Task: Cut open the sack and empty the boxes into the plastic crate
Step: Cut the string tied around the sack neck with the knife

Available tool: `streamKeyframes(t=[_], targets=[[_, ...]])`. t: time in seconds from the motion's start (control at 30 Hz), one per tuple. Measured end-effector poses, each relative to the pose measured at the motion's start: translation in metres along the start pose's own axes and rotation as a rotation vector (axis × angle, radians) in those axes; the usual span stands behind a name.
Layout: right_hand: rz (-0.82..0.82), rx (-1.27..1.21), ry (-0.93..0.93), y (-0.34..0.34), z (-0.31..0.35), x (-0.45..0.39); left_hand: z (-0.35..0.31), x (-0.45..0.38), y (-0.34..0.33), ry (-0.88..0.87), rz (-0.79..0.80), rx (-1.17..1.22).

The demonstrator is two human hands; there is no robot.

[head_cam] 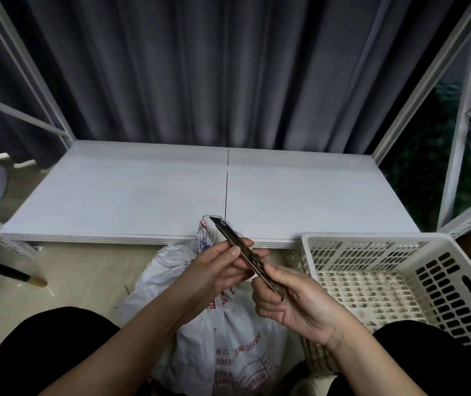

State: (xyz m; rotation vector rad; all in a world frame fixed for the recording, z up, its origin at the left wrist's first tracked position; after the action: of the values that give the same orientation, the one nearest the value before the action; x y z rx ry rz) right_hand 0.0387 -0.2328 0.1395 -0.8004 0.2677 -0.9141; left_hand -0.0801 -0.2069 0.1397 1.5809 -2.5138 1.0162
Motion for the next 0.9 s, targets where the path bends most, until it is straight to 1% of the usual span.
streamKeyframes(t=[0.07, 0.17, 0.27, 0.4, 0.57, 0.67, 0.77, 0.9], targets=[[-0.073, 0.082, 0.035, 0.0034, -0.0001, -0.0004, 0.0001, -0.0001, 0.0006, 0.000, 0.000, -0.014], [-0.169, 0.144, 0.052, 0.0078, -0.0036, 0.0003, -0.0018, 0.0011, 0.0009, 0.003, 0.002, -0.128], [-0.200, 0.191, 0.064, 0.0059, -0.0037, 0.0003, -0.0034, 0.0024, 0.0009, -0.009, -0.002, -0.183], [-0.256, 0.281, 0.010, 0.0068, -0.0027, 0.0028, -0.0063, 0.0046, 0.0017, -0.021, -0.011, -0.234], [-0.281, 0.209, -0.016, 0.0046, -0.0043, -0.0007, -0.0007, 0.0030, 0.0020, -0.020, -0.038, -0.352], [-0.317, 0.295, -0.022, 0.0081, -0.0082, -0.0028, 0.0028, 0.0047, -0.0008, -0.026, -0.006, -0.404], [-0.351, 0.357, 0.009, 0.0108, -0.0091, -0.0042, 0.0007, 0.0045, 0.0004, -0.019, -0.031, -0.390], [-0.344, 0.416, 0.041, 0.0102, -0.0087, -0.0044, 0.0017, 0.0029, 0.0010, 0.028, -0.051, -0.335]])
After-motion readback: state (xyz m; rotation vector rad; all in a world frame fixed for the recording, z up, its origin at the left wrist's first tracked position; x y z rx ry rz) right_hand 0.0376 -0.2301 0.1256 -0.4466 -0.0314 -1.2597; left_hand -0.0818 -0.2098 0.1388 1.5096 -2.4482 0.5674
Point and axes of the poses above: each hand's wrist, its own x-axis away from the middle knuckle, its own y-axis out of the back of the hand, z = x × y, the point moved 5 cm from there along -x, towards the middle knuckle, and after that the axes turned 8 degrees about y, right-handed, at the moved point
